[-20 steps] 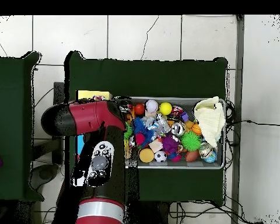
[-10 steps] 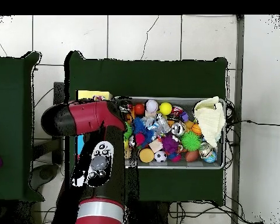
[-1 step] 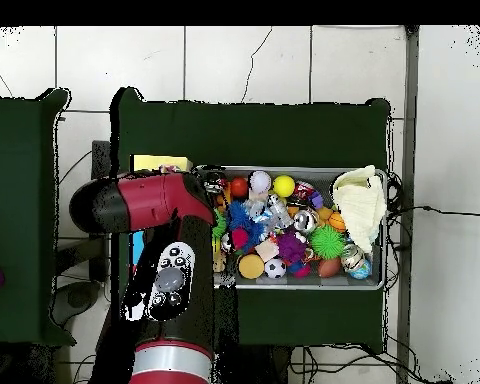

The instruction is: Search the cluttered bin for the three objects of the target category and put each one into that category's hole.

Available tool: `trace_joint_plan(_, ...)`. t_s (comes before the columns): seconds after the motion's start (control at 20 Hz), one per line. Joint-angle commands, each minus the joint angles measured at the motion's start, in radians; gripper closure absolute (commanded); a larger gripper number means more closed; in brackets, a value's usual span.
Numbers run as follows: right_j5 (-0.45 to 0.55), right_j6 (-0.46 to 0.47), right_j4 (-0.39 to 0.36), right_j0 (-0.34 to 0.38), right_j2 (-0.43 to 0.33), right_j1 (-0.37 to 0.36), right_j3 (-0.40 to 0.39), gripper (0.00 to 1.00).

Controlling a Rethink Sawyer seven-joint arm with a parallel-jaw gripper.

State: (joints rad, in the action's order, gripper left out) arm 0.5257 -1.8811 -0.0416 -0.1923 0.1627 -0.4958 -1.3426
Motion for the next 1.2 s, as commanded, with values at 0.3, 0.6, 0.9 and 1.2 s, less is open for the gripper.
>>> trace_joint_plan(0.3,0.249,0.005,-0.039,0.004,-0.084,0.026,-0.154,1.0)
trace_joint_plan(0.6,0.269,0.001,-0.042,0.0,-0.085,0.026,-0.151,1.0)
trace_joint_plan(0.9,0.222,-0.036,-0.031,-0.011,-0.09,0.04,-0.155,1.0)
trace_joint_plan(1.2,0.159,-0.069,-0.025,-0.021,-0.096,0.061,-0.159,1.0)
